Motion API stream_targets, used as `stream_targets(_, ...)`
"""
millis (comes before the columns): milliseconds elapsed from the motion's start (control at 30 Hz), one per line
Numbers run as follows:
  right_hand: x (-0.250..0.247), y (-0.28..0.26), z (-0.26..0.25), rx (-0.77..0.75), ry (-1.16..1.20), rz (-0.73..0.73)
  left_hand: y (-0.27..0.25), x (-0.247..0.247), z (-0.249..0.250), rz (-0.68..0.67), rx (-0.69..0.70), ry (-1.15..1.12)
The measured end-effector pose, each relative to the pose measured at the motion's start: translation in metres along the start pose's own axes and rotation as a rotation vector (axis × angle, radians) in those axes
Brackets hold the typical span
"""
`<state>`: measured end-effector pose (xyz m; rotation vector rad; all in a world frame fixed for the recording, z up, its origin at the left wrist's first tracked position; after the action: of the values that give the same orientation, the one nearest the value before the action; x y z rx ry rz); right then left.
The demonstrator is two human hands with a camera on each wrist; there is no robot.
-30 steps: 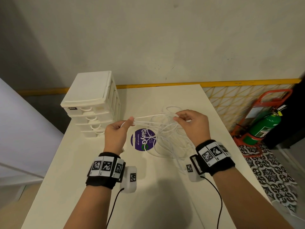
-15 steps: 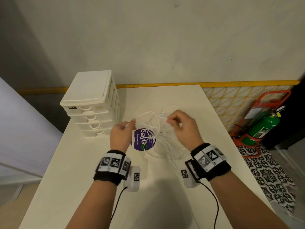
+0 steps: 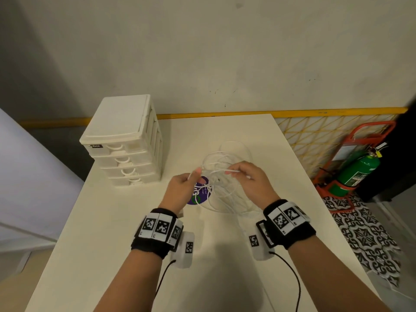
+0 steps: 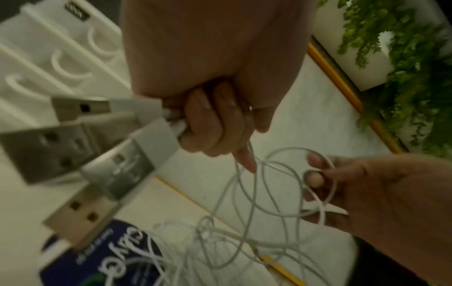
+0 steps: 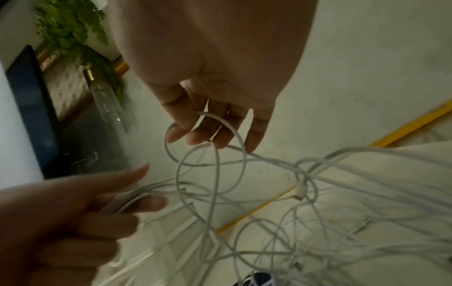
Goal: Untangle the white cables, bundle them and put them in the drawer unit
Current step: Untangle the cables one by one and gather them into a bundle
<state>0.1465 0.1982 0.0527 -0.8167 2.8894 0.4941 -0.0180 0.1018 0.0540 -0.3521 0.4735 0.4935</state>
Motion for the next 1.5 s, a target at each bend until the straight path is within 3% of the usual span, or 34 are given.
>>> stream_targets(133,0.024,-0.017,-0.005,-0.037,-0.063,-0.258,-0.004,0.011,0.001,-0.143,0.006,-0.055)
stream_targets(200,0.023,-0.023,-0.005,0.019,0.05,-0.278,-0.007,0.006,0.003,-0.145,0.028,-0.093)
stream_targets(233,0.018,-0.024,-0.006,0.002,0.129,-0.197,-0.007,0.002,0.004,-0.129,0.034,-0.125)
stream_targets(300,0.003,-0.02,-0.003,-0.06,0.166,0.097,-0.007,-0.006,0.005,-0.081,0.049,-0.19)
stream_targets(367,-0.009,-0.016,0.008,0.024,0.093,0.255,-0.006,-0.014,0.004,-0.04,0.073,-0.241)
stream_targets(467,-0.007,-0.015,0.032,0.312,-0.068,0.01,-0.002,-0.022,0.005,-0.008,0.154,-0.29)
stream_targets(600,0.004,-0.03,0.071,0.577,-0.526,-0.362,0.001,-0.041,0.013,0.124,0.212,-0.398)
stream_targets(667,-0.001,-0.035,0.084,0.68,-0.537,-0.406,0.001,-0.058,0.013,0.23,0.2,-0.452)
stream_targets(733,-0.015,-0.028,0.083,0.727,-0.524,-0.341,0.002,-0.071,0.008,0.292,0.208,-0.452)
stream_targets(800,-0.035,-0.007,0.072,0.648,-0.625,-0.193,0.004,-0.075,0.0,0.314,0.204,-0.431)
stream_targets(867,-0.056,0.017,0.048,0.484,-0.578,0.055,0.006,-0.073,-0.008,0.326,0.162,-0.42)
stream_targets(1000,-0.076,0.051,-0.011,0.111,-0.148,0.467,0.009,-0.065,-0.014,0.358,0.088,-0.373)
stream_targets(1100,-0.057,0.052,-0.046,-0.175,0.146,0.537,0.012,-0.063,-0.018,0.399,0.056,-0.308)
stream_targets(1167,-0.042,0.045,-0.048,-0.252,0.207,0.431,0.014,-0.064,-0.023,0.421,0.003,-0.295)
stream_targets(1233,-0.033,0.038,-0.026,-0.183,-0.062,0.254,0.015,-0.067,-0.029,0.425,-0.042,-0.294)
stream_targets(1300,-0.031,0.033,0.003,0.055,-0.523,-0.004,0.016,-0.068,-0.033,0.404,-0.055,-0.259)
stream_targets(1367,-0.031,0.022,0.023,0.429,-0.848,-0.26,0.014,-0.066,-0.034,0.366,-0.049,-0.238)
stream_targets(1433,-0.028,0.012,0.023,0.617,-0.801,-0.417,0.013,-0.061,-0.034,0.32,-0.037,-0.235)
stream_targets(1500,-0.019,0.009,0.01,0.547,-0.652,-0.48,0.013,-0.054,-0.034,0.262,-0.012,-0.245)
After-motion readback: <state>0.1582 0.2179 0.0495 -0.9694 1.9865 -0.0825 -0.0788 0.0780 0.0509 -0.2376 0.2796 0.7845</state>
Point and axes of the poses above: each hand's wrist, its own y-axis towards the middle knuckle, its own x-axis out of the palm, z = x × y, the point moved 2 cm from there along y, towards the middle knuckle, and after that the axes turned 15 degrees about y, right-handed, at the moved point
